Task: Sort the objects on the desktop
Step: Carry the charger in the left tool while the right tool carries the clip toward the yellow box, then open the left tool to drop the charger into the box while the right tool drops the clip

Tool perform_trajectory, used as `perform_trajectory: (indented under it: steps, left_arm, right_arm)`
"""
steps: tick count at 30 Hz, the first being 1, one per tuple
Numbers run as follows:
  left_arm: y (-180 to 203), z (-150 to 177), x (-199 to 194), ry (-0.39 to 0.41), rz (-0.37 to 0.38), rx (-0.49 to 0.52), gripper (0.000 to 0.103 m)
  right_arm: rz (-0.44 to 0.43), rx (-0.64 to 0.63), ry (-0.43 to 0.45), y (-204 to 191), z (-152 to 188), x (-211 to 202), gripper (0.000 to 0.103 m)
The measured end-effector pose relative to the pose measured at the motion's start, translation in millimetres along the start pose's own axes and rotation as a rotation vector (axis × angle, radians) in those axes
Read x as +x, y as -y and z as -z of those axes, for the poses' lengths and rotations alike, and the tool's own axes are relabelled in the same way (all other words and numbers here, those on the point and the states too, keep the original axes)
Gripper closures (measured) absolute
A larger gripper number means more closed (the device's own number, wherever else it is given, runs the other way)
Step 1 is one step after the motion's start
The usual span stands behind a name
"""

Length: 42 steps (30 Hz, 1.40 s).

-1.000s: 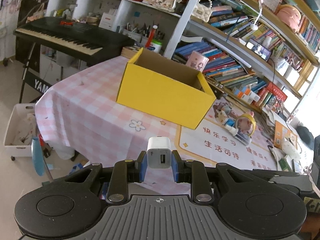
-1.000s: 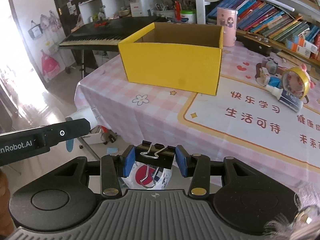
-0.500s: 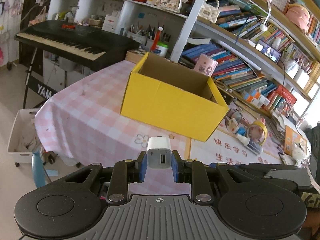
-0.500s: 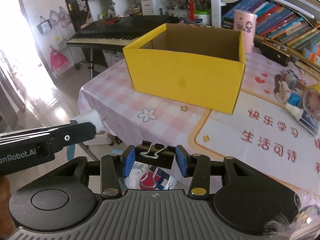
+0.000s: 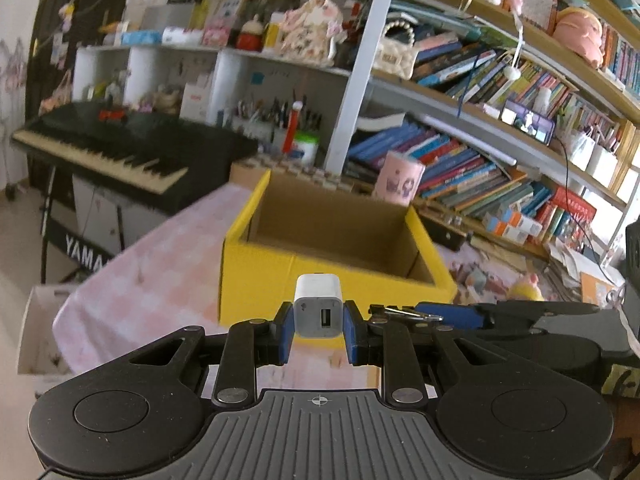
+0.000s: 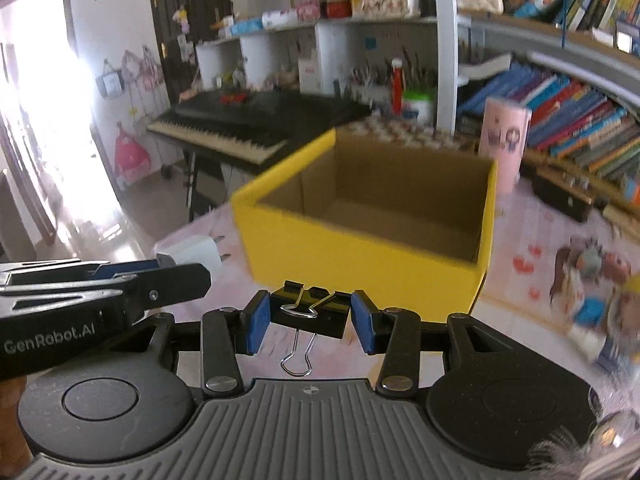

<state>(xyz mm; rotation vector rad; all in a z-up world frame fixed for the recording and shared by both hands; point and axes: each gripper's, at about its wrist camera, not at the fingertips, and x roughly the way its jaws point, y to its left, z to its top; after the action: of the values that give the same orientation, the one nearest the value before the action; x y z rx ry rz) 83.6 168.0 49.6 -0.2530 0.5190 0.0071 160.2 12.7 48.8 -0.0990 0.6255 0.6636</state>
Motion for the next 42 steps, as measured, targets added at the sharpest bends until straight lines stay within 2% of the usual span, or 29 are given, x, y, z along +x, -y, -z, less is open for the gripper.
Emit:
perform_trajectory:
  steps: [10, 15, 19, 22, 25, 32, 38, 42]
  left_arm:
    - [9.1, -40.5, 44.5, 0.065, -0.01, 0.039, 0.079]
    - [11.9, -63.5, 77.4, 0.049, -0.004, 0.073, 0.079]
    - [14.1, -82.0, 107.8, 0.039, 0.009, 0.115, 0.079]
    - [10.1, -93.4, 138.7, -0.018, 0.003, 0.117, 0.079]
    - [3.9, -98.9, 172.5, -0.114, 0.005, 0.108, 0.079]
    - [-0.7, -96.2, 226.4, -0.271, -0.036, 0.173, 0.079]
    - [-0.4, -85.6, 240.8, -0.347, -0.056, 0.216, 0.079]
    - [1.8, -83.6, 242.4, -0.354, -0.067, 0.226, 0.079]
  right_arm:
    - [-0.009, -0.027, 0.047, 36.6, -48.3, 34.5, 0.062]
    - [0.016, -0.154, 0.043, 57.0, -72.6, 68.1, 0.062]
    - [0.038, -0.306, -0.015, 73.1, -88.7, 105.7, 0.062]
    - [0.031, -0.403, -0.089, 82.4, -97.2, 138.0, 0.062]
    - [0.023, -0.511, -0.169, 85.0, -99.3, 167.9, 0.062]
    - [0.019, -0.714, -0.303, 87.1, -91.7, 209.8, 0.062]
    - [-0.019, -0.737, -0.357, 91.2, -87.0, 220.6, 0.062]
    - [-0.033, -0.775, -0.395, 85.8, -83.2, 223.1, 0.061]
